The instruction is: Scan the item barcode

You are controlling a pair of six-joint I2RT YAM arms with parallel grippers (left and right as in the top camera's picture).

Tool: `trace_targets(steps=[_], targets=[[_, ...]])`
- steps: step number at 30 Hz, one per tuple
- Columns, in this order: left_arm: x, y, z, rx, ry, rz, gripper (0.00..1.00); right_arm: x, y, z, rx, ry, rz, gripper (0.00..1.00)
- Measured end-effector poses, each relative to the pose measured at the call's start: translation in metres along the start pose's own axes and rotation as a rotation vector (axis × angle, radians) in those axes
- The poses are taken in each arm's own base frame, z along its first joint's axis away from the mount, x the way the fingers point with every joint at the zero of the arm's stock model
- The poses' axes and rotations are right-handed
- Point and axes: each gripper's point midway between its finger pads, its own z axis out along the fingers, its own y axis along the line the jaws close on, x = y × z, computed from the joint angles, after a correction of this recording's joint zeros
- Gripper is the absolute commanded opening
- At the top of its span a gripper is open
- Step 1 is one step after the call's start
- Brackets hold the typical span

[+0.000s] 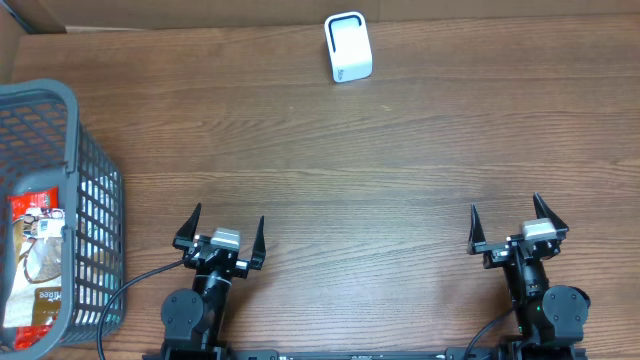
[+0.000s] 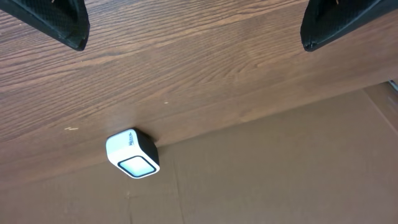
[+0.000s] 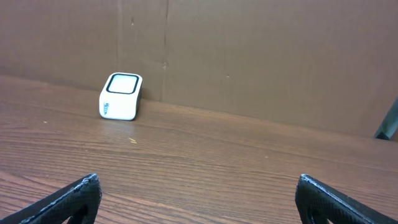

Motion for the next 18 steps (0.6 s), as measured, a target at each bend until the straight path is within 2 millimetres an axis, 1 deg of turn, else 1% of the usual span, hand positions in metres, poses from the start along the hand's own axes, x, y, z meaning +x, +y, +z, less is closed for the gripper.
trace_targets(steps=[18], targets=[[0.0000,0.0000,0.0000,0.000,0.000,0.000,0.99,0.0017,0.0001,0.0000,0.000,0.007,0.002,1.00]])
